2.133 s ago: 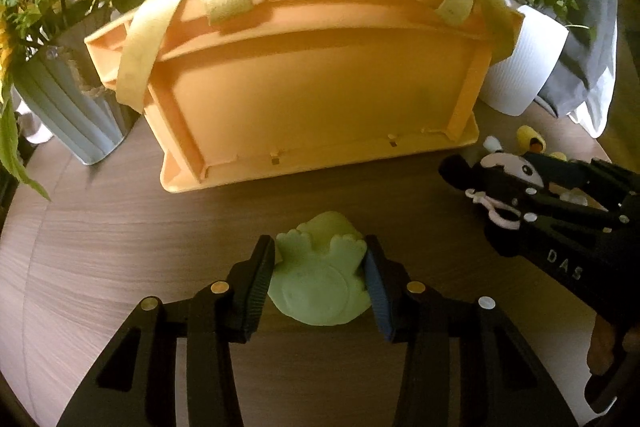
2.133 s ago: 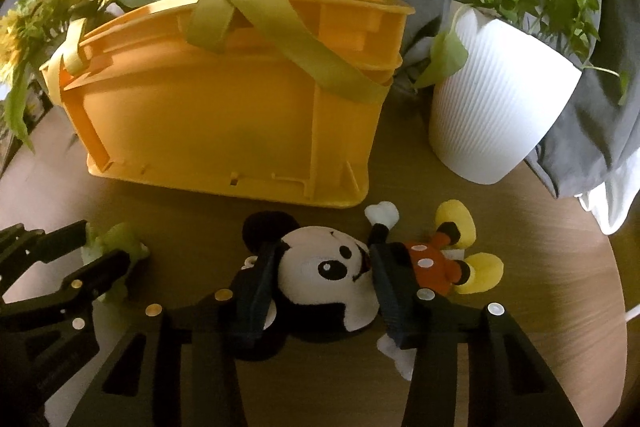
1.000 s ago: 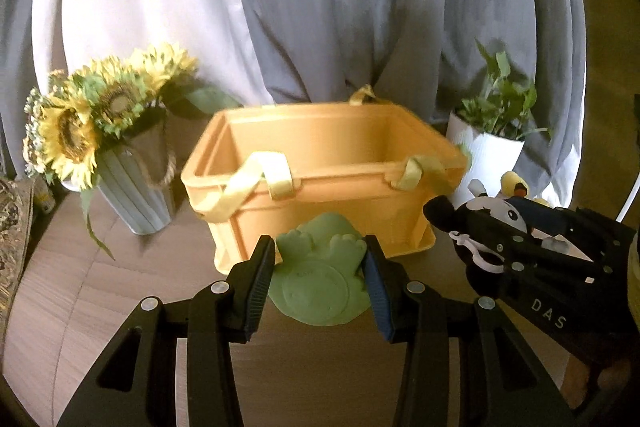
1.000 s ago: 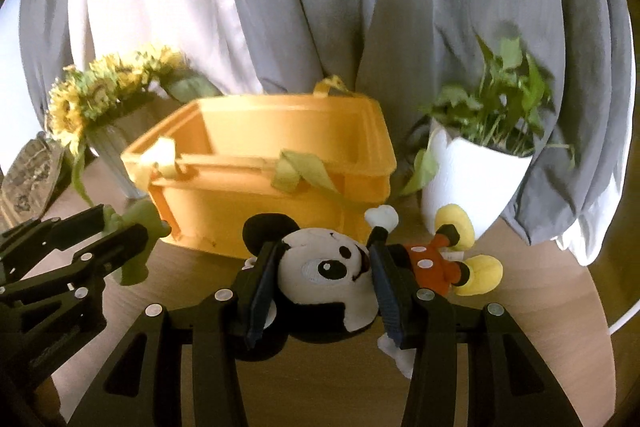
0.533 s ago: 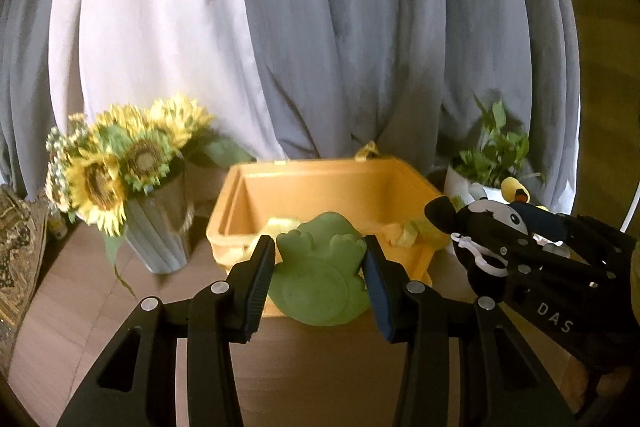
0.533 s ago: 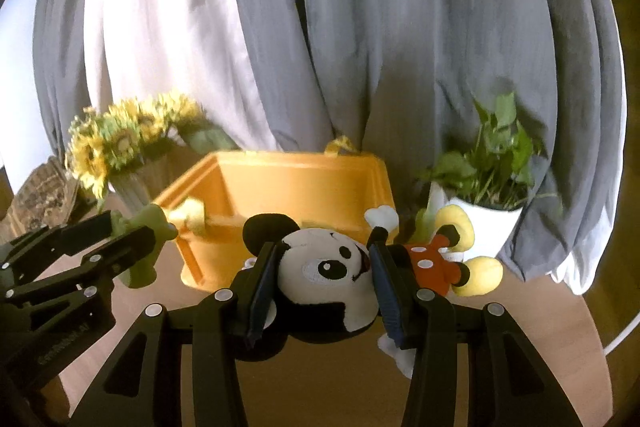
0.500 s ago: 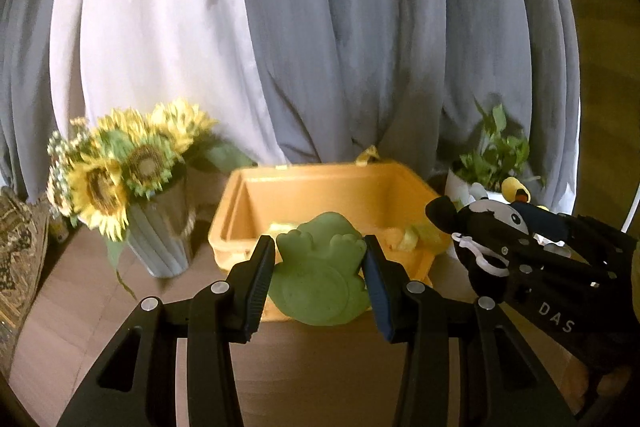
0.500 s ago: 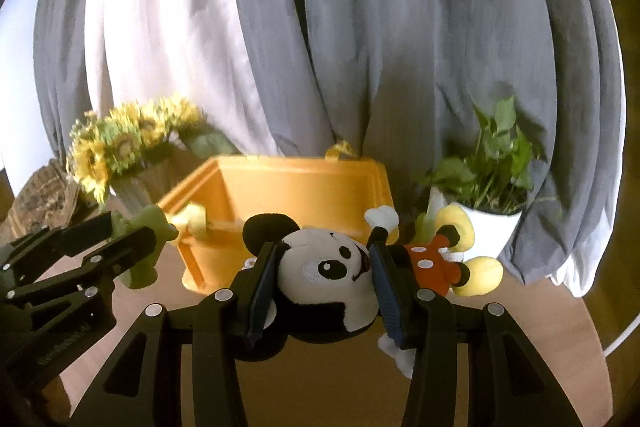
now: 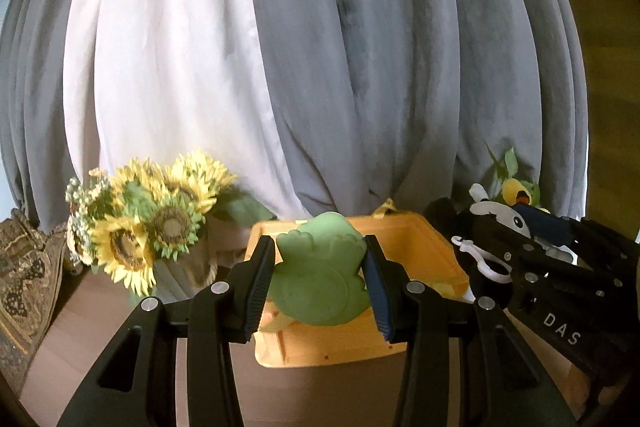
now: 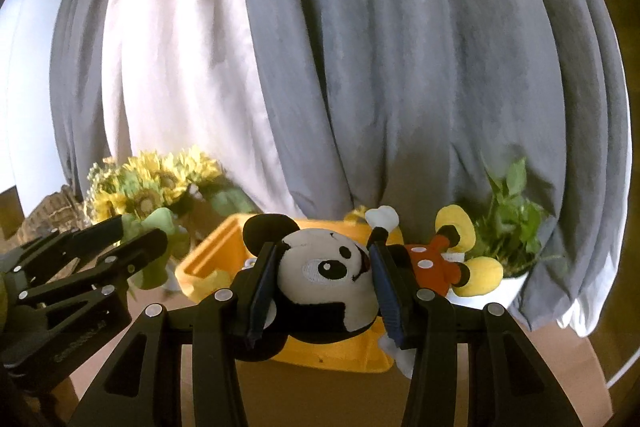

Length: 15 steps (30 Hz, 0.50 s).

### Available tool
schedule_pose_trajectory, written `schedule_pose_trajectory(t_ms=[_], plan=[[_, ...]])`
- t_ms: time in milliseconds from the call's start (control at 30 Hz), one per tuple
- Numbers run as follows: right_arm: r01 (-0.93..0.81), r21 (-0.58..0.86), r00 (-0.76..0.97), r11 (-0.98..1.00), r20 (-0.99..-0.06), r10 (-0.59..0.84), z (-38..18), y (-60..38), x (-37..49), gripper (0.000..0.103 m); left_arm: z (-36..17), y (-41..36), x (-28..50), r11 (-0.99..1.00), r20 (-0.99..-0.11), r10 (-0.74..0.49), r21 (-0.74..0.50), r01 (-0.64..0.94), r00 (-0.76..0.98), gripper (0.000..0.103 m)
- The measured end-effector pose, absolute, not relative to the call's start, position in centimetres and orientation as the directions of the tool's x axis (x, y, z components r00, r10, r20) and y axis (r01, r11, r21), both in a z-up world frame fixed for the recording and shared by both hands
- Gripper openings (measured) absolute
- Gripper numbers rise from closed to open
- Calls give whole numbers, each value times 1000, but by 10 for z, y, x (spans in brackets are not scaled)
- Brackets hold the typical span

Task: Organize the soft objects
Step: 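Lift the frog sponge and Mickey plush and carry them over the crate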

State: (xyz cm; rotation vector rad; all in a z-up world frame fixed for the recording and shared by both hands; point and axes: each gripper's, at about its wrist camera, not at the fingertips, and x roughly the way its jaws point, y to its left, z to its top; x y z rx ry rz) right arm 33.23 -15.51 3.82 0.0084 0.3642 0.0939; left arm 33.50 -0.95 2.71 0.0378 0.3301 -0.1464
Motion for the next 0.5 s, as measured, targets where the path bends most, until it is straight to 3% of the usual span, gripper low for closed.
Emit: schedule_pose_trajectory(t_ms=[500], plan=[[-123, 15, 948, 992, -294, 122, 55, -148, 368, 48, 38, -9, 374, 987, -299, -152, 4, 160, 942, 44]])
